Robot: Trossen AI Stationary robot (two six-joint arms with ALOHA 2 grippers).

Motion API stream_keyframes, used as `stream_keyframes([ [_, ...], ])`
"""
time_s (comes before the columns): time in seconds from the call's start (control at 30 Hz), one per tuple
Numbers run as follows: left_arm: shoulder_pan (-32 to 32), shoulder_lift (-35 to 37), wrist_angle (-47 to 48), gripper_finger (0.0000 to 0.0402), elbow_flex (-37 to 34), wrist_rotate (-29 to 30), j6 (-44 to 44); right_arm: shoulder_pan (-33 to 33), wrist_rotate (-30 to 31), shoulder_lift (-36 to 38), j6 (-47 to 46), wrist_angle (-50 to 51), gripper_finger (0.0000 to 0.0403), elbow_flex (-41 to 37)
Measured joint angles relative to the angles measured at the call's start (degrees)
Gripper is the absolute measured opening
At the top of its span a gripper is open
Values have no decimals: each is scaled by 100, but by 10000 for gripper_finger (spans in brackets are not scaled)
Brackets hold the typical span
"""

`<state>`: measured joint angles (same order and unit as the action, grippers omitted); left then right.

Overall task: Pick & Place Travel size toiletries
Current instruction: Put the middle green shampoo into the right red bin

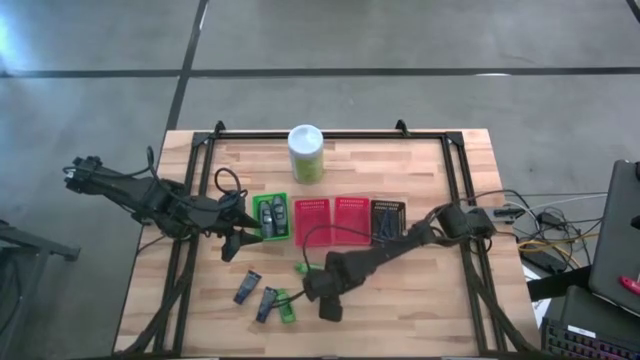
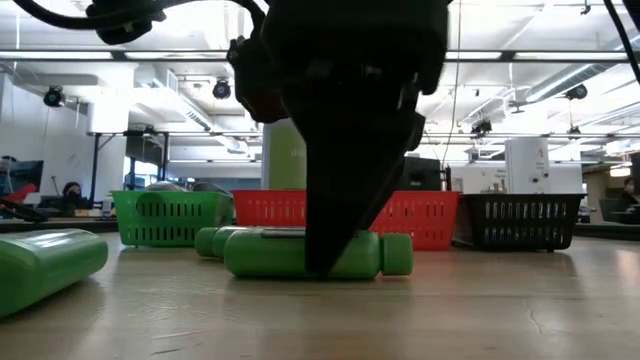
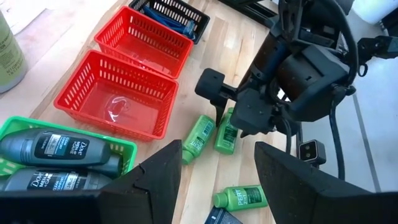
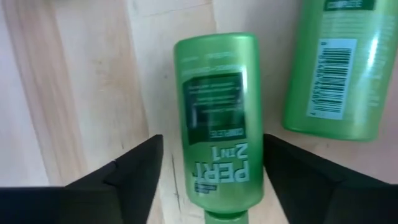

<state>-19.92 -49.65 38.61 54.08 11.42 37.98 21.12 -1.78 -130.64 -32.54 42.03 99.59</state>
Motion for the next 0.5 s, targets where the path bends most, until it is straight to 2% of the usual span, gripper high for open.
stream_keyframes([
  [0.3, 0, 0, 0, 206, 0, 2, -41, -56, 2, 79, 53, 148, 169, 31],
  [0.5, 0, 0, 1, 206, 0, 2, -51, -57, 22, 242, 85, 262, 148, 17],
])
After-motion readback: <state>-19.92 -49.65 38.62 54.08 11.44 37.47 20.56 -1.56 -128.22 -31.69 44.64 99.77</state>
